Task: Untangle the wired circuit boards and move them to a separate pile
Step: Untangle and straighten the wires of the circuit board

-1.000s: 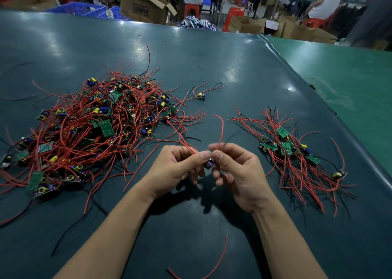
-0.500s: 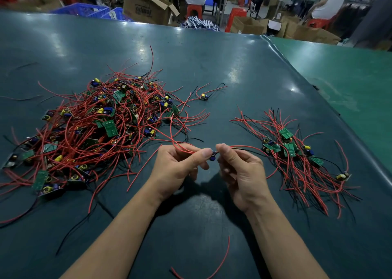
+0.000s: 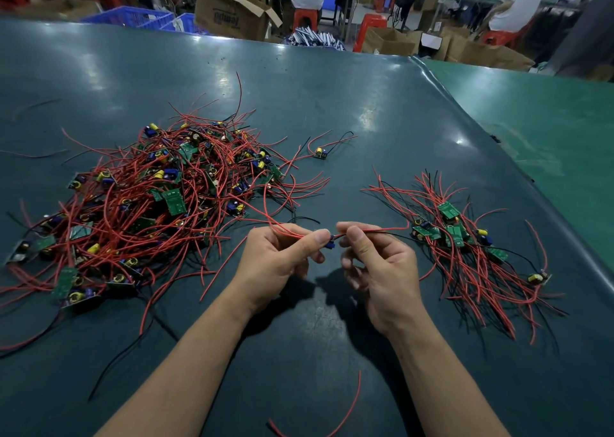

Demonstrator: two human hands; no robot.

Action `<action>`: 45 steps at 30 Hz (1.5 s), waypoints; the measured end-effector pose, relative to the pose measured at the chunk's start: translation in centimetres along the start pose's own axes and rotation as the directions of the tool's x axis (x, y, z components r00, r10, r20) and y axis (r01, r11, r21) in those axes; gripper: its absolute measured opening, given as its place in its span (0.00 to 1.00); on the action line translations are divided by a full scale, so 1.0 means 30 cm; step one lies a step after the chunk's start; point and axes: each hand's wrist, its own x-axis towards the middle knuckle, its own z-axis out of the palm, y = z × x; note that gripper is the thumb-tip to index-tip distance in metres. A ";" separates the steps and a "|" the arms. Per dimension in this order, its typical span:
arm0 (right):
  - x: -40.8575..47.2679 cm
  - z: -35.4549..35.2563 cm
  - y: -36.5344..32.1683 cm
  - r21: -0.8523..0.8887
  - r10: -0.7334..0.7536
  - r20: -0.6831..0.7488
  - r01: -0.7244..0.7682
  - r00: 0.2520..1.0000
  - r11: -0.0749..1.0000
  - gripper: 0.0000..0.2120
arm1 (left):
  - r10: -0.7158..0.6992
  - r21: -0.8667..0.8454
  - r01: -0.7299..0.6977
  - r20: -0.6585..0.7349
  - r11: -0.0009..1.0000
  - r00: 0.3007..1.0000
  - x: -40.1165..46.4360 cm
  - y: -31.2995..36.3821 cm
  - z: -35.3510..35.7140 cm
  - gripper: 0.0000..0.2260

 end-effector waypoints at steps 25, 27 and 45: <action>0.061 -0.061 0.031 -0.143 -0.237 -0.491 0.190 0.838 0.971 0.08 | 0.001 0.072 0.002 -0.046 0.997 0.999 -0.007 -0.010 0.005 0.09; 0.067 -0.075 0.027 -0.124 -0.220 -0.508 0.181 0.833 0.976 0.13 | -0.001 0.072 0.005 -0.046 0.997 0.999 -0.006 -0.009 0.002 0.09; 0.075 -0.085 -0.007 0.107 -0.016 -0.402 0.065 0.915 0.992 0.09 | 0.040 0.072 -0.034 -0.079 0.997 0.996 0.000 -0.010 0.004 0.08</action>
